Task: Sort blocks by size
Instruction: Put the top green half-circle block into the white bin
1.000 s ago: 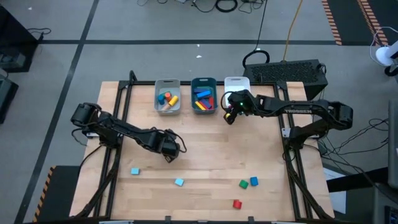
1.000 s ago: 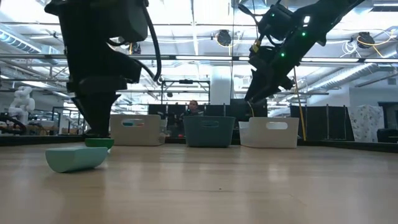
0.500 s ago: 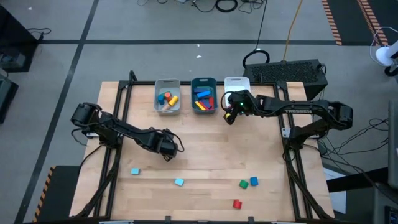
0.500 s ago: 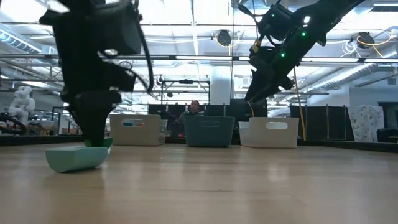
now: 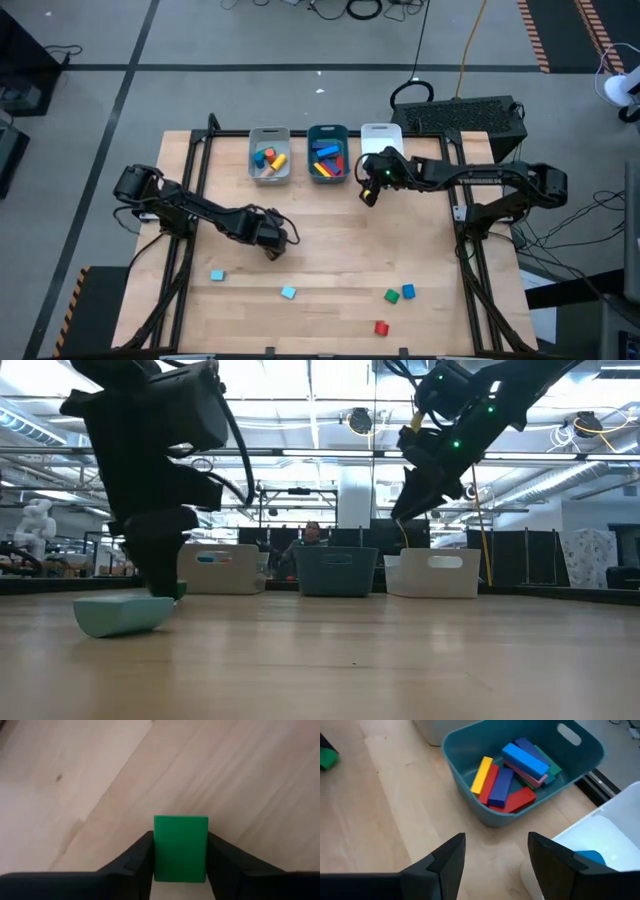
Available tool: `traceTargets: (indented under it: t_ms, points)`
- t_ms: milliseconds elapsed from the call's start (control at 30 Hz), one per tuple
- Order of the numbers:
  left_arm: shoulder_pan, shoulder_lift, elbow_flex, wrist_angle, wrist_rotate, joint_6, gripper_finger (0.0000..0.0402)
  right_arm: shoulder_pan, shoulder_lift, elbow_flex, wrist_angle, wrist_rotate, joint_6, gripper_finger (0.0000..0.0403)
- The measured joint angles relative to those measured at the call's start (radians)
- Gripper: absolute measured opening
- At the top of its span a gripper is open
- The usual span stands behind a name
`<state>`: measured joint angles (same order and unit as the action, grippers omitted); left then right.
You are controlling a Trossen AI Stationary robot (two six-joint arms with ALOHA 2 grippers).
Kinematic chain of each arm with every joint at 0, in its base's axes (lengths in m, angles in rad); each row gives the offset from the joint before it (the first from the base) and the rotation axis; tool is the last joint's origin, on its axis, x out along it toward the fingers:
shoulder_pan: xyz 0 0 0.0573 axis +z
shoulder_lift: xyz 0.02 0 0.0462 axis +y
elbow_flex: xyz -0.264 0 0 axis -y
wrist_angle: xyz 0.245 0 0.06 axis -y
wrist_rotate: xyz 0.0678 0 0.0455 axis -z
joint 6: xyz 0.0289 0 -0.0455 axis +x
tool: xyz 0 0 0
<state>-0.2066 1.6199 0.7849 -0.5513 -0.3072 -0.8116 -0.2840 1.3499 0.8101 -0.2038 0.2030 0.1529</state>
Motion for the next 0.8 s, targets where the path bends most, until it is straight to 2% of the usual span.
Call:
traceTargets:
  t_ms: [67, 367, 567, 800]
  points:
    - [0.003, 0.002, 0.000, 0.032, -0.002, 0.013, 0.0137, 0.012, 0.000, 0.000, 0.005, -0.001, 0.015, 0.0199]
    - [0.012, 0.003, 0.000, 0.100, 0.019, 0.057, 0.0138, 0.100, 0.000, 0.000, 0.009, 0.009, 0.007, 0.0199]
    - [0.012, 0.003, 0.000, 0.186, 0.056, 0.101, 0.0139, 0.233, 0.000, -0.056, 0.053, 0.204, -0.014, 0.0199]
    - [0.033, 0.003, 0.000, 0.306, 0.080, 0.122, 0.0140, 0.367, 0.000, -0.098, 0.186, 0.211, -0.074, 0.0199]
